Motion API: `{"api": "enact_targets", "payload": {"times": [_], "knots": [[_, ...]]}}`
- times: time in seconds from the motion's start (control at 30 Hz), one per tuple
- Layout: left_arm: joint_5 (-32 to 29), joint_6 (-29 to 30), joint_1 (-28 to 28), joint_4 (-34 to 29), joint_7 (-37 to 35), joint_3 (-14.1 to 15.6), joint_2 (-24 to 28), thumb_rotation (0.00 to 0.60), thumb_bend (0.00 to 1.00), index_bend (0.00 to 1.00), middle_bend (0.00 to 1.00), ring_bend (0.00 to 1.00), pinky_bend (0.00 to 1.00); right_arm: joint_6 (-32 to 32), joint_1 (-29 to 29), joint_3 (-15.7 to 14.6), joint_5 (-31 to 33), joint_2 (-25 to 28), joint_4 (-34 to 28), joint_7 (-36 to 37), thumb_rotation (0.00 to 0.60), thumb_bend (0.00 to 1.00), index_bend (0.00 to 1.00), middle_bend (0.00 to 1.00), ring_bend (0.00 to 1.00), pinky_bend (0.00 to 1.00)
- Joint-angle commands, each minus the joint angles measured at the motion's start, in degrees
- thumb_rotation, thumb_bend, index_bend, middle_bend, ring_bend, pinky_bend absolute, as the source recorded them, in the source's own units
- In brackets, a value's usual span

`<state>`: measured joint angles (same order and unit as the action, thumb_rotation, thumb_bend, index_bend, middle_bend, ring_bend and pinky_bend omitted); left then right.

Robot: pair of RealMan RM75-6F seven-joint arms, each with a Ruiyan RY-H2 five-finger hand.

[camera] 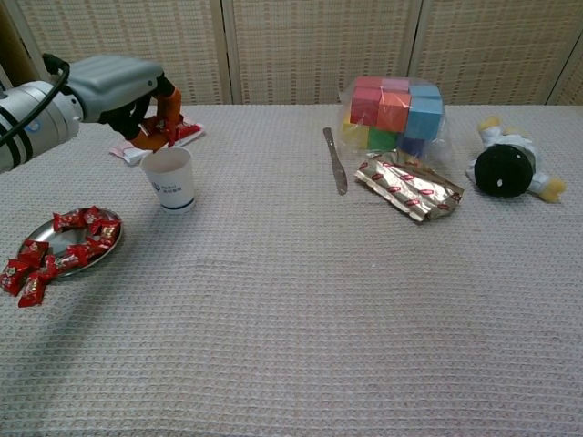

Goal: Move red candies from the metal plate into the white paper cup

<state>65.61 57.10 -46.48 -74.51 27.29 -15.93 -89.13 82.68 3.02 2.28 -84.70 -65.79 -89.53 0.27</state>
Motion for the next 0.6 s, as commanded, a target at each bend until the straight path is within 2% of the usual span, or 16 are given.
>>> {"api": "enact_targets", "payload": {"times": [0.03,0.37,0.6], "knots": [[-0.25,-0.16,-0.39,0.66,0.34,0.38,-0.71,0.6,0.52,0.72,0.7,0.65,1.0,-0.06,0.03,-0.01,-0.01,0.02,0.01,0.06,0.6,0.05,0.0,0.0,0.0,0.0],[-0.29,-1.53,-1.07,6.42,-1.13,2.59,-4.23,0.6,0.52,0.71,0.7,0.64,1.0,0.08,-0.07,-0.03,-0.05,0.13,-0.03,0.25,0.6,0.05,0.0,0.0,0.0,0.0],[0.08,-1.58,-1.45,8.58,-1.96,2.86,-5.2,0.6,0.52,0.71,0.7,0.64,1.0,0.01,-0.04,-0.09,-0.13,0.14,-0.09,0.17,0.6,0.05,0.0,0.0,0.0,0.0]]}}
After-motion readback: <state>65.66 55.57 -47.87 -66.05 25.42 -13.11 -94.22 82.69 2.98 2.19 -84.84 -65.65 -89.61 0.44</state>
